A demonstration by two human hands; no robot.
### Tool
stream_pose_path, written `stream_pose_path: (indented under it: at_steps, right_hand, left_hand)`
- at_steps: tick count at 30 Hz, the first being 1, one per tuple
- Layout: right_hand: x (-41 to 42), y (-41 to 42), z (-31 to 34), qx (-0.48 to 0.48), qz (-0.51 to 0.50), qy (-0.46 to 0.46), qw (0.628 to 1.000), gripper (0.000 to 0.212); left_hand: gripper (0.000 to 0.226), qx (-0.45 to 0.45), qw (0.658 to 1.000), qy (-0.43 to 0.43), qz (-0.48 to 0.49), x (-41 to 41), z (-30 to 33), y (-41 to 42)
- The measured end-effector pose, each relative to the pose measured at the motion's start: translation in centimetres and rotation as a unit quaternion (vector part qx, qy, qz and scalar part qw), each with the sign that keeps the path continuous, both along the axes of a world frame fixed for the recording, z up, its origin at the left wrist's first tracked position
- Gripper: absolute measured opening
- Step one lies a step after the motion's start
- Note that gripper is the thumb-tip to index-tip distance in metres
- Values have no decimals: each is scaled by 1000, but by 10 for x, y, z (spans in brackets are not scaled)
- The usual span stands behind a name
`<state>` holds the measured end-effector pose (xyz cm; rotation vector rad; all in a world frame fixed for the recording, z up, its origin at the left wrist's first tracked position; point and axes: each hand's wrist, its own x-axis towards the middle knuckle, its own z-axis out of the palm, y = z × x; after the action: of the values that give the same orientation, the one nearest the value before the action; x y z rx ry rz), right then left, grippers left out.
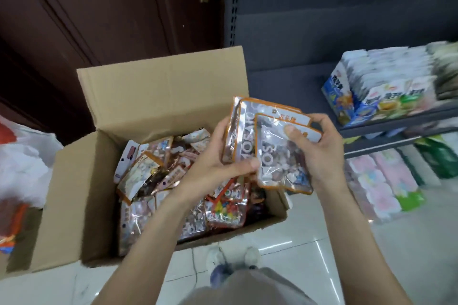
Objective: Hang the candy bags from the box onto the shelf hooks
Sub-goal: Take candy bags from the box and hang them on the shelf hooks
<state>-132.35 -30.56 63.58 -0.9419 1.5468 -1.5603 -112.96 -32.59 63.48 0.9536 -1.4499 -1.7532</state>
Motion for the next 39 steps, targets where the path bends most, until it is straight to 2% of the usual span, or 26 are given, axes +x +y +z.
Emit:
stream_pose_path:
  at_steps: [5,7,11,14,16,18,21,24,29,33,39]
  right_hand:
    - [-55,27,-5,-7,-83,104,991,27]
    - [-82,39,-8,-4,-93,110,990,28]
    - [-144,67,-8,-50,-89,-24,994,59]
    - [-201,91,-11,-39,-42,-61,996,70]
    - [-238,103,-15,-24,-17,-41,999,63]
    - [-272,109,-17,-13,-15,-3,1000,47]
    - [-321,108,-14,-10,-2,37,999,30]
    - [-358,93,-9,-23,29,33,999,33]
    - [-407,47,9,-43,56,110,991,42]
    - [-440,7,43,-137,29,146,979,63]
    - [-480,-51,79,-209,42,296,931,46]
  left_hand:
    - [71,-48,998,-14,43,-68,-9,18]
    - [71,-47,997,-14,66,-99,-11,26]
    - [69,-44,993,-19,104,-164,-14,43]
    - [64,-34,987,-3,155,-225,-15,59]
    - [63,-17,984,15,179,-269,-14,68]
    - [59,-10,983,30,180,-306,-12,75]
    - [42,-6,981,40,192,-350,-2,77]
    - [36,-31,979,34,199,-377,7,69]
    - [37,-135,957,-7,256,-410,17,41]
    - [36,-177,942,-14,286,-428,28,9]
    - [36,-189,927,-7,323,-456,32,-30]
